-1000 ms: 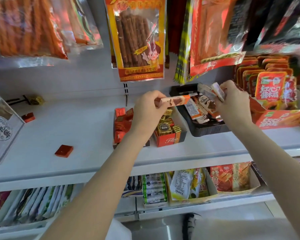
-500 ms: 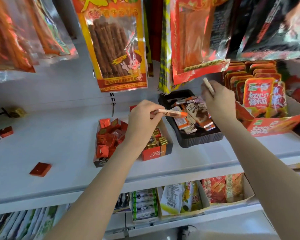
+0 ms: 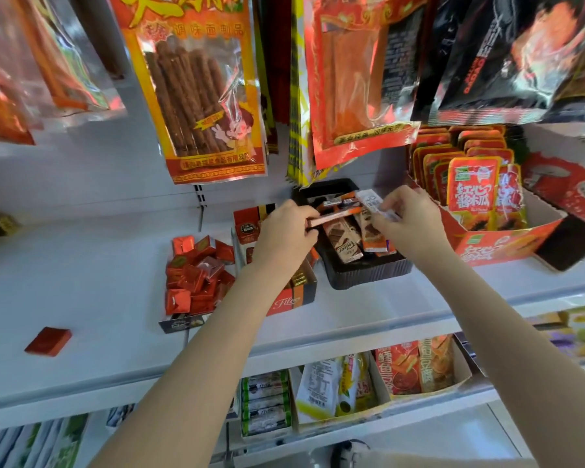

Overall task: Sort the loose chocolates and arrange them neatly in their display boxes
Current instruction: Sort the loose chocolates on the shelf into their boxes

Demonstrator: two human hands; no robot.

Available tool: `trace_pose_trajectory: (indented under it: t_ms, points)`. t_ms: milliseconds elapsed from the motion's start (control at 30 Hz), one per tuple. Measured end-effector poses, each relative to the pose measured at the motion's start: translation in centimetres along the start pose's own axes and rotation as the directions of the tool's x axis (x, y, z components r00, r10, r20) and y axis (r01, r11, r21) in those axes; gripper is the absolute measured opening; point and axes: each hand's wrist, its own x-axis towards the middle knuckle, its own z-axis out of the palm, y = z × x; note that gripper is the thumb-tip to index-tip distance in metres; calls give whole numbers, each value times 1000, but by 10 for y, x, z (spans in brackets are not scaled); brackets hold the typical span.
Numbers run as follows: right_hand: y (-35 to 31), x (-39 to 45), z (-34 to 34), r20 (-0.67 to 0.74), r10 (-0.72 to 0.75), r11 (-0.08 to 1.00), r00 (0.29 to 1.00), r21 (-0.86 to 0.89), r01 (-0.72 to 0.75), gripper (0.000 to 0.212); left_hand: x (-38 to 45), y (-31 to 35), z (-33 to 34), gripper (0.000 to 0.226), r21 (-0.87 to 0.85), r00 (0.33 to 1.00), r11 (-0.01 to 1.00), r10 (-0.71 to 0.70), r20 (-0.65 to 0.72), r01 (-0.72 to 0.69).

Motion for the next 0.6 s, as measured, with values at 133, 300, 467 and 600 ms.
trace_pose_trajectory:
  t_ms: [133,300,467,600]
  points:
    - [6,-16,7,83,-85,995,993,-43,89,26,-2,-4,7,33,152,996,988,26,81,-38]
    - [1,-18,10,171,-83,995,982,-36,90,34,-6,-4,-3,26,185,1000,982,25,-18,-21]
    - [-5,-20,13,218,-160,979,963,-94,183,33,-11,4,-3,24,308,986,950,5,168,-57]
    - [-7,-15,16,247,-172,964,954,-157,214,35,-15,-2,-2,28,344,960,937,-37,277,-63]
